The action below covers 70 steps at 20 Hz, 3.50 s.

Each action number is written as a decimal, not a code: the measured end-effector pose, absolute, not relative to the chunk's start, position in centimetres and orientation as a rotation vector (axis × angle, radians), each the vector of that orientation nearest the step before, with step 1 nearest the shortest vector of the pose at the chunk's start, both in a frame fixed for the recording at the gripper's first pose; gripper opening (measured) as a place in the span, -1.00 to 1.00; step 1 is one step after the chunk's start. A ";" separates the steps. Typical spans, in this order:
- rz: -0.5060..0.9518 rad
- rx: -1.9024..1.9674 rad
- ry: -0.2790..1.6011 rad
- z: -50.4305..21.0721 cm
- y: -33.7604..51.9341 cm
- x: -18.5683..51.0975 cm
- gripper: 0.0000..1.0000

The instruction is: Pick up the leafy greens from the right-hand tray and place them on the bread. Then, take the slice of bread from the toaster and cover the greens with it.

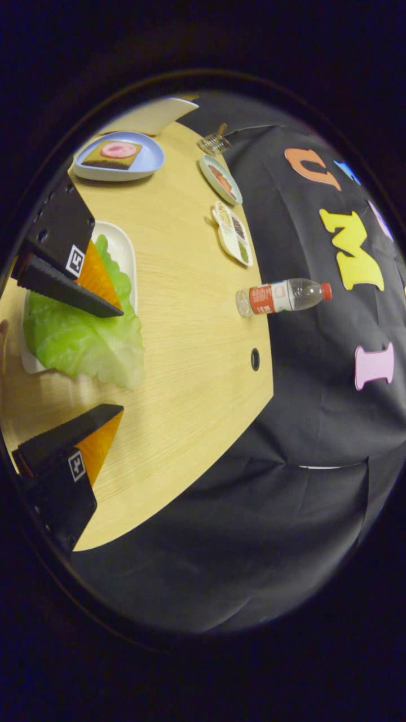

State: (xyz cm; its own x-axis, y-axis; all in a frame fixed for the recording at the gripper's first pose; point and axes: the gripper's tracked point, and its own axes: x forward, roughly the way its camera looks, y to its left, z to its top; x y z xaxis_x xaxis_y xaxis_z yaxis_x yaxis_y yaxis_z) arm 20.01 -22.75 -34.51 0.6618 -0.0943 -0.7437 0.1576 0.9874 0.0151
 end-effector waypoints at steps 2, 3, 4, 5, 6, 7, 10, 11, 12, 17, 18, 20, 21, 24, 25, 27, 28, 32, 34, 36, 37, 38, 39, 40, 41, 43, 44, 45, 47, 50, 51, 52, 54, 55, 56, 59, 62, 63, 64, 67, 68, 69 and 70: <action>-0.132 0.051 0.829 -34.2 -22.3 20.2 0.50; -0.126 0.034 0.826 -34.1 -22.1 20.1 0.35; -0.128 0.022 0.826 -34.1 -22.1 20.1 0.20; -0.142 0.008 0.824 -33.9 -22.4 20.0 0.05; -0.150 0.005 0.820 -33.6 -22.5 20.0 -0.10; -0.157 0.000 0.814 -33.4 -22.5 19.8 -0.46; -0.146 0.030 0.766 -31.9 -21.9 19.2 -0.81; -0.155 0.027 0.746 -31.1 -22.0 19.1 -0.99; -0.154 0.020 0.725 -30.2 -21.8 18.9 -0.99; -0.183 -0.012 0.692 -27.9 -21.4 17.6 -0.99; -0.192 -0.005 0.700 -28.2 -21.5 17.3 -0.99; -0.207 -0.002 0.726 -29.1 -22.0 16.6 -0.99; -0.214 0.003 0.740 -29.6 -22.3 16.4 -0.99; -0.222 0.027 0.782 -31.2 -23.1 15.6 -0.99; -0.226 0.030 0.794 -31.6 -23.4 15.3 -0.99; -0.232 0.033 0.795 -31.8 -23.9 15.0 -0.99; -0.236 0.034 0.799 -32.0 -24.1 14.9 -0.99; -0.229 0.040 0.807 -32.4 -24.4 14.3 -0.80; -0.224 0.027 0.803 -32.2 -24.4 14.0 -0.80; -0.220 0.020 0.783 -31.6 -24.1 13.8 -0.90; -0.206 0.009 0.780 -31.0 -23.6 13.6 -0.99; -0.209 0.005 0.764 -30.2 -23.4 13.5 -1.00; -0.211 0.005 0.743 -29.3 -23.0 13.5 -1.00; -0.213 0.002 0.721 -28.3 -22.5 13.5 -1.00; -0.211 -0.004 0.699 -27.3 -21.8 13.5 -1.00; -0.208 -0.019 0.653 -25.2 -20.2 13.2 -1.00; -0.208 -0.024 0.629 -24.1 -19.5 13.1 -1.00; -0.207 -0.030 0.607 -23.0 -18.6 13.0 -1.00; -0.199 -0.046 0.565 -21.1 -16.7 12.5 -1.00; -0.178 -0.059 0.511 -18.7 -13.3 11.9 -1.00; -0.166 -0.060 0.496 -18.1 -12.0 11.7 -1.00; -0.150 -0.063 0.485 -17.7 -10.7 11.6 -1.00; -0.117 -0.072 0.476 -17.3 -7.8 11.3 -1.00; -0.103 -0.072 0.468 -17.1 -6.4 11.3 -1.00; -0.088 -0.073 0.461 -16.9 -4.9 11.2 -1.00; -0.043 -0.085 0.453 -17.1 -0.4 11.2 -1.00; 0.006 -0.067 0.441 -17.3 4.0 11.2 -1.00; 0.024 -0.056 0.437 -17.3 5.5 11.3 -1.00; 0.046 -0.041 0.427 -17.4 7.2 11.4 -1.00; 0.105 -0.009 0.400 -17.7 11.8 11.9 -1.00; 0.125 -0.007 0.401 -18.1 13.2 12.0 -1.00; 0.141 -0.011 0.402 -18.5 14.4 12.2 -1.00; 0.156 -0.017 0.408 -19.1 15.3 12.5 -1.00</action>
